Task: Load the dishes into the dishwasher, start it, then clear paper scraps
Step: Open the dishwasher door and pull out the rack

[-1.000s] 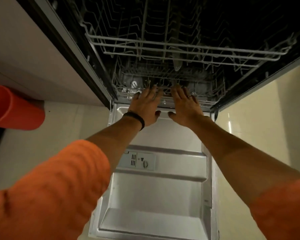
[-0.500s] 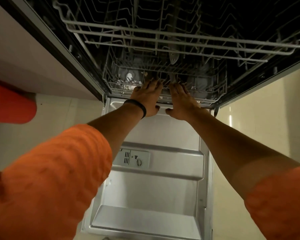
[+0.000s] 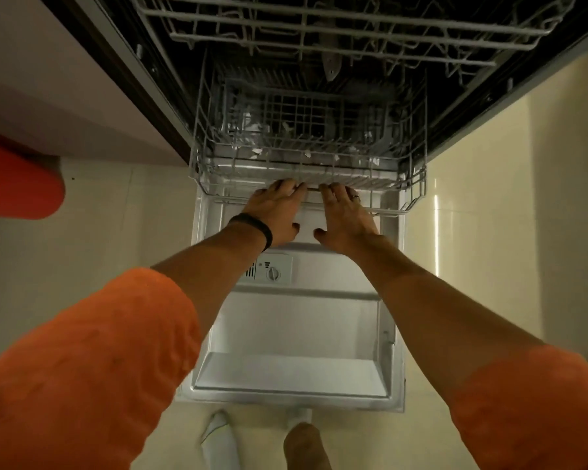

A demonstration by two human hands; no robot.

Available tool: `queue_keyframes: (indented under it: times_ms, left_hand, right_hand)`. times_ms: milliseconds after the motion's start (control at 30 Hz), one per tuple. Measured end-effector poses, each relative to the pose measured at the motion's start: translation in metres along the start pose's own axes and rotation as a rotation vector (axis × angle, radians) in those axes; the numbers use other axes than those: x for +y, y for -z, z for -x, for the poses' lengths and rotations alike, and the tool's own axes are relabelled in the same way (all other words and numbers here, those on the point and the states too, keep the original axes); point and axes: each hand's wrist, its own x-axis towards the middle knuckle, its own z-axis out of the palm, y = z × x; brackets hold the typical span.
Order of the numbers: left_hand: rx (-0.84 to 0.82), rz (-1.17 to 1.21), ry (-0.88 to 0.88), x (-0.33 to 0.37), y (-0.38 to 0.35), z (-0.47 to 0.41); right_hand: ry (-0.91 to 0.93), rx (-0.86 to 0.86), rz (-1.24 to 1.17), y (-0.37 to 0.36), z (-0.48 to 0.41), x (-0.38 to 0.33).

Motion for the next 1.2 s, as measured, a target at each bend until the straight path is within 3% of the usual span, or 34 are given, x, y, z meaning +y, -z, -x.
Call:
queue_keyframes:
  times_ms: [800,967,1200]
  left_hand:
    - [-0.329,0.028,-0.034,0.063,-0.121,0.202]
    - [-0.438,0.048,-0.048,0.074,-0.136,0.225]
    - [-0.461,0.051,-0.029,0.078,-0.138,0.229]
  right_hand:
    - [-0.009,-0.347,0.025,-0.114,0.225,-0.041]
    - [-0.007,-0.423,0.008,-0.129,0.257,-0.043]
    - [-0.003,-0.442,-0.008,-0.128,0.260,-0.041]
